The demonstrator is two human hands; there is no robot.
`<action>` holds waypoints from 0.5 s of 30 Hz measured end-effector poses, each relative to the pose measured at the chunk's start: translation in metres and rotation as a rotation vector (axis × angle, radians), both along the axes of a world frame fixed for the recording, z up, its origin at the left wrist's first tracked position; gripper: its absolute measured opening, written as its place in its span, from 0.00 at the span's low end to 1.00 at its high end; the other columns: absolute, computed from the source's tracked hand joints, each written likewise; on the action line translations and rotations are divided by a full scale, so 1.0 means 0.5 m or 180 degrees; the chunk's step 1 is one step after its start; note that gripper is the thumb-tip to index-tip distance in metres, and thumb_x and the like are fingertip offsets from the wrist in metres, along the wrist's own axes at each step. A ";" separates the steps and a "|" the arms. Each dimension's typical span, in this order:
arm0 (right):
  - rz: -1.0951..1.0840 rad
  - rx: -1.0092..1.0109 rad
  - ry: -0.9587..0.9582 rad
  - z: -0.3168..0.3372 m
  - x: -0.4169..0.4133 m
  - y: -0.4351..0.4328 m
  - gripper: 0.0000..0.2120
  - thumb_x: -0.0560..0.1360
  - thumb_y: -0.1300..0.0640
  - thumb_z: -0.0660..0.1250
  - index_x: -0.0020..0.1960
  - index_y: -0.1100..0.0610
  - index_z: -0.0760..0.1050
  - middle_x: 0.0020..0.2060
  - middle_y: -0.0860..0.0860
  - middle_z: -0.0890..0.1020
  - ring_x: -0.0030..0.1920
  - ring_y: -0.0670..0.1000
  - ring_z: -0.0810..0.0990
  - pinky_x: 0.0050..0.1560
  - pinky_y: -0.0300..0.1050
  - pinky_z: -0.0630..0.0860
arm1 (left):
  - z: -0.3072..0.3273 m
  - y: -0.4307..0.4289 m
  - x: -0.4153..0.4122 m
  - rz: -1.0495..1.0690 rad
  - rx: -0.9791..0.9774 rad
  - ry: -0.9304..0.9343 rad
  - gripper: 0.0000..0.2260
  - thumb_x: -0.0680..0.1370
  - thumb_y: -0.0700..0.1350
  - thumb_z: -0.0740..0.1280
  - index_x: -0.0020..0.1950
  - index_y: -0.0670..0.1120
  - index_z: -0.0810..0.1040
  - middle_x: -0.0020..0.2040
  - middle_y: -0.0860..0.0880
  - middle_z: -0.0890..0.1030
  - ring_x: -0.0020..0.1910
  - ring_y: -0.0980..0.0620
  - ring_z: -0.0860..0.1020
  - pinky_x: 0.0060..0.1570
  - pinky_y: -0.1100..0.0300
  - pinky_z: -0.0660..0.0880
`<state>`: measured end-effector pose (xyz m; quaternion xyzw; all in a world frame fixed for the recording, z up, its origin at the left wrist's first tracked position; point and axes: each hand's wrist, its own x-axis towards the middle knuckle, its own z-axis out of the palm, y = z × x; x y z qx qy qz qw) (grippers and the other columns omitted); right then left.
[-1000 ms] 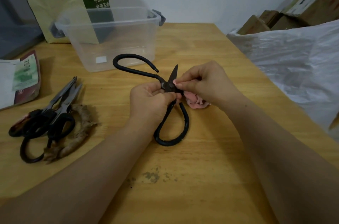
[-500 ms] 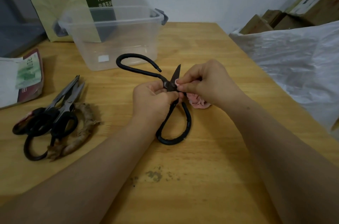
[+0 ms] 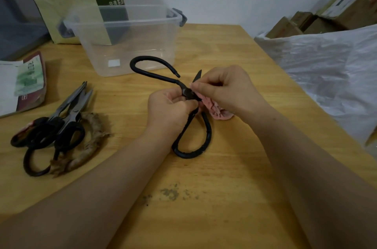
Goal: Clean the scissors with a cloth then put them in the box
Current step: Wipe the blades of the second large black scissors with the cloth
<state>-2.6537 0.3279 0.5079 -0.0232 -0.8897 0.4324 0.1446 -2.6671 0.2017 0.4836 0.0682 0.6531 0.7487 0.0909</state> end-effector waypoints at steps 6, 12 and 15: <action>0.0122 -0.0190 -0.0124 0.012 0.008 0.000 0.01 0.70 0.60 0.74 0.40 0.55 0.83 0.39 0.54 0.84 0.42 0.52 0.83 0.46 0.49 0.81 | -0.001 -0.001 0.001 -0.0027 -0.0021 0.0000 0.11 0.71 0.26 0.67 0.41 0.42 0.81 0.35 0.46 0.84 0.37 0.50 0.83 0.42 0.61 0.81; -0.0061 -0.0410 -0.0309 0.009 0.011 -0.014 0.07 0.69 0.59 0.76 0.34 0.50 0.82 0.40 0.60 0.84 0.44 0.62 0.83 0.45 0.61 0.81 | -0.002 -0.002 -0.003 -0.0051 -0.0023 0.0105 0.10 0.71 0.27 0.67 0.42 0.40 0.81 0.37 0.43 0.84 0.39 0.47 0.83 0.44 0.59 0.81; -0.0245 -0.0336 -0.0273 0.001 0.005 -0.021 0.06 0.69 0.57 0.76 0.36 0.49 0.81 0.33 0.54 0.84 0.38 0.58 0.84 0.42 0.60 0.82 | -0.002 -0.001 -0.002 -0.0019 -0.0082 0.0120 0.10 0.71 0.27 0.67 0.42 0.42 0.81 0.37 0.45 0.84 0.40 0.47 0.83 0.45 0.59 0.81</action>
